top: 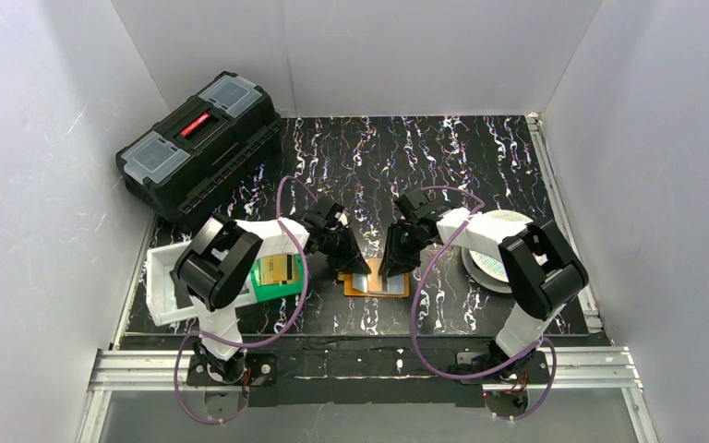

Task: Take the credit cards out of the card holder
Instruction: Remove the credit card from the card holder.

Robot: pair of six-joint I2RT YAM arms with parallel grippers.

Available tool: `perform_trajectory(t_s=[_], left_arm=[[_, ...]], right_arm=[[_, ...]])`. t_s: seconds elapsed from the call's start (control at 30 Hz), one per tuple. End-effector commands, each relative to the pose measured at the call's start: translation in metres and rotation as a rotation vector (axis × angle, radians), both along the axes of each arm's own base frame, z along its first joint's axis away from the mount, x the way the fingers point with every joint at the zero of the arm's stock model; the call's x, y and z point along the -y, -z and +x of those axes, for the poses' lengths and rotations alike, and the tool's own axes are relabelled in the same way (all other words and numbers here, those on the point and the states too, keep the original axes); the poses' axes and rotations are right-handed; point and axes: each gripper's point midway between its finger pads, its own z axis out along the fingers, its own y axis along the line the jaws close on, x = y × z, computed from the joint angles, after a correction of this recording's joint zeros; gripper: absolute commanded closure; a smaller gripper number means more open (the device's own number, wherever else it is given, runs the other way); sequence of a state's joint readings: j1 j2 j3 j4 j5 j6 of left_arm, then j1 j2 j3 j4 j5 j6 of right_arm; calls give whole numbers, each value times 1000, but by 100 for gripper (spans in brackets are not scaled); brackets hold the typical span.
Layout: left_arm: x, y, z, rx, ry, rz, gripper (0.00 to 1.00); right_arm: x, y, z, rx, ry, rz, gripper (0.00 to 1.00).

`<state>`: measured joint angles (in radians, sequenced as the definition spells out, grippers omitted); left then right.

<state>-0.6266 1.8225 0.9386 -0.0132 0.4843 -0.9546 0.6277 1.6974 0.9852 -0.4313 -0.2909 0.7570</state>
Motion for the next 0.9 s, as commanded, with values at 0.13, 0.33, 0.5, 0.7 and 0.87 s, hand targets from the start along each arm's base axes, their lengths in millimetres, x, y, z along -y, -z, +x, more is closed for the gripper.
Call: perform_trajectory(t_s=[0.13,0.33,0.5,0.7,0.87], left_arm=[[-42,19,-6,38,21,224,100],[-38,16,-6,53,34,185,100],[-30,14,-8,39,30,127,89],[-26,12,-12,20,-1,56,81],[-27,11,-12,18,-29,5,83]], right_arm=[[24,27,-10,-38,10,-110,63],[25,28,-9,-43,16,-111,64],[24,30,-10,-55,13,-106,64],[25,31,-11,-56,11,-108,64],[26,31,-11,-59,13,-110,64]])
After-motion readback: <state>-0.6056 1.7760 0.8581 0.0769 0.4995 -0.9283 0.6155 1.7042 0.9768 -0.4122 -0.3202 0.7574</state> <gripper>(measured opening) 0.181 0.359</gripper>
